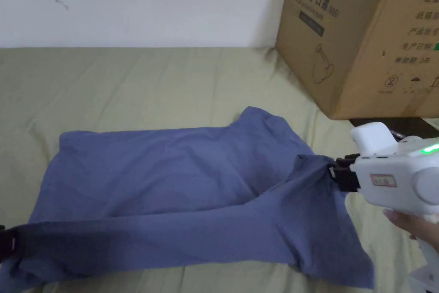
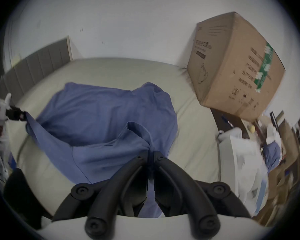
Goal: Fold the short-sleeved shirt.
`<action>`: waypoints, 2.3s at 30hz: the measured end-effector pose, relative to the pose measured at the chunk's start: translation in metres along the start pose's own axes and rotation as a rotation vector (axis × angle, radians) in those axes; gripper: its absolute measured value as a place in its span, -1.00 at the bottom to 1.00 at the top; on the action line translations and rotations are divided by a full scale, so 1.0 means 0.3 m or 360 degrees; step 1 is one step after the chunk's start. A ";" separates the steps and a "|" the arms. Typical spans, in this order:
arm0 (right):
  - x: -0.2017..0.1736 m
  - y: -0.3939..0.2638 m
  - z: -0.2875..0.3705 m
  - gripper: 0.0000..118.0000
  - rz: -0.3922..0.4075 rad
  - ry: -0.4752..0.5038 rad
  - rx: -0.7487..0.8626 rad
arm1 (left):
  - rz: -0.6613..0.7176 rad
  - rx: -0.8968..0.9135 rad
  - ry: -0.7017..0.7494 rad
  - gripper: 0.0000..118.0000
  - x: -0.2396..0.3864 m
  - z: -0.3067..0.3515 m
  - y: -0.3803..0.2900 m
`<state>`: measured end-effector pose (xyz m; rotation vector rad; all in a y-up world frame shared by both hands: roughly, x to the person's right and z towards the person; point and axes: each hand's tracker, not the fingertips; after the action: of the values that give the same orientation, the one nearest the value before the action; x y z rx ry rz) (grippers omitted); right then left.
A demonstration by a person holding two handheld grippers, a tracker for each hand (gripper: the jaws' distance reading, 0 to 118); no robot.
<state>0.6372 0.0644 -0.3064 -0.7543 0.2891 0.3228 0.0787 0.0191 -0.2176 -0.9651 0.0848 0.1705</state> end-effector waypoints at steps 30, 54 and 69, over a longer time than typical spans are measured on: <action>-0.313 -0.251 0.392 -1.00 -0.0472 0.0161 0.0279 | 0.0215 0.0498 -0.0207 -1.00 0.080 0.359 -0.290; 0.118 -0.338 -0.076 0.85 -0.1375 0.0325 -0.0714 | 0.0232 0.0512 -0.0240 -1.00 0.169 0.486 -0.440; 0.075 -0.320 0.034 -0.86 -0.1207 0.0140 -0.0430 | 0.0412 0.0308 -0.0212 -1.00 0.079 0.350 -0.438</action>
<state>0.6964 0.0099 -0.2482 -1.0866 0.0259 -0.3977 0.1256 0.0347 -0.0552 -0.7451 0.1019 0.4562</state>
